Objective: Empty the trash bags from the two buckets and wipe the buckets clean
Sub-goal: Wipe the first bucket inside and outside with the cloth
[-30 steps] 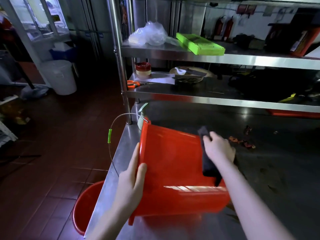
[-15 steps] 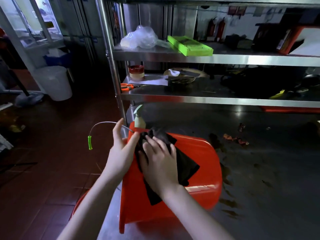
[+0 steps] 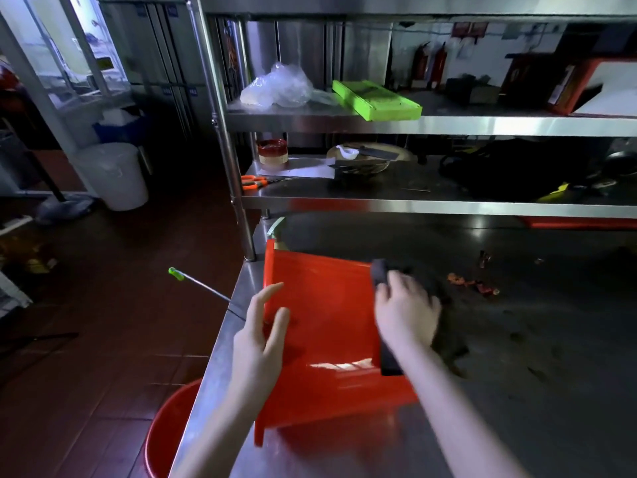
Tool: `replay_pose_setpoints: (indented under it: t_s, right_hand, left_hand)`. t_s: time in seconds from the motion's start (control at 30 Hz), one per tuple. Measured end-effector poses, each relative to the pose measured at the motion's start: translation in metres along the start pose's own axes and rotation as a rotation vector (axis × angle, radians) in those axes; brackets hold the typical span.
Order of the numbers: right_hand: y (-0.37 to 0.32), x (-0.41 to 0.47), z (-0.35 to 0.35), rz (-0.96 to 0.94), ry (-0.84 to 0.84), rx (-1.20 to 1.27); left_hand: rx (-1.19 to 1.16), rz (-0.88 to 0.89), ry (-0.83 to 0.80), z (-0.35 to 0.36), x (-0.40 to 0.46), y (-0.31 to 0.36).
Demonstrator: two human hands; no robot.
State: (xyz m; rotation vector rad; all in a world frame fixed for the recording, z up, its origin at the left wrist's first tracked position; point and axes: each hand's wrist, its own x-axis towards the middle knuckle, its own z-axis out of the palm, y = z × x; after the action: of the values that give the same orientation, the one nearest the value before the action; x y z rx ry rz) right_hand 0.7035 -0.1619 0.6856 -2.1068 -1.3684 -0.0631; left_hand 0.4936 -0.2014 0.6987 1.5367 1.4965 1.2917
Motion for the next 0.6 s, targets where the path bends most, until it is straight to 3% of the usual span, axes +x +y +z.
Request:
replay_pose_setpoints:
  t_s: [0.1, 0.17, 0.23, 0.3, 0.4, 0.43, 0.5, 0.6]
  right_hand:
    - [-0.058, -0.046, 0.021, -0.510, -0.039, 0.092]
    - [-0.075, -0.058, 0.021, -0.691, -0.123, 0.129]
    - [-0.057, -0.044, 0.022, -0.630, -0.079, 0.098]
    - [-0.023, -0.019, 0.018, -0.357, -0.012, 0.016]
    - [0.009, 0.025, -0.004, 0.119, -0.184, 0.026]
    - [0.006, 0.031, -0.005, 0.172, -0.208, 0.012]
    - [-0.022, 0.020, 0.004, 0.010, -0.136, -0.047]
    - [-0.087, -0.030, 0.022, -0.471, -0.049, 0.071]
  left_hand:
    - [0.001, 0.054, 0.058, 0.001, 0.014, -0.005]
    - [0.002, 0.091, 0.072, -0.002, 0.017, -0.005]
    - [0.035, 0.092, 0.068, -0.007, 0.014, -0.008]
    - [0.031, 0.072, 0.071, -0.008, 0.005, -0.013]
    - [0.020, 0.096, 0.087, -0.008, -0.011, -0.018]
    - [0.025, 0.105, 0.089, -0.007, -0.013, -0.020]
    - [0.037, 0.115, 0.088, -0.009, -0.010, -0.022]
    - [0.071, 0.139, 0.090, -0.015, 0.003, -0.024]
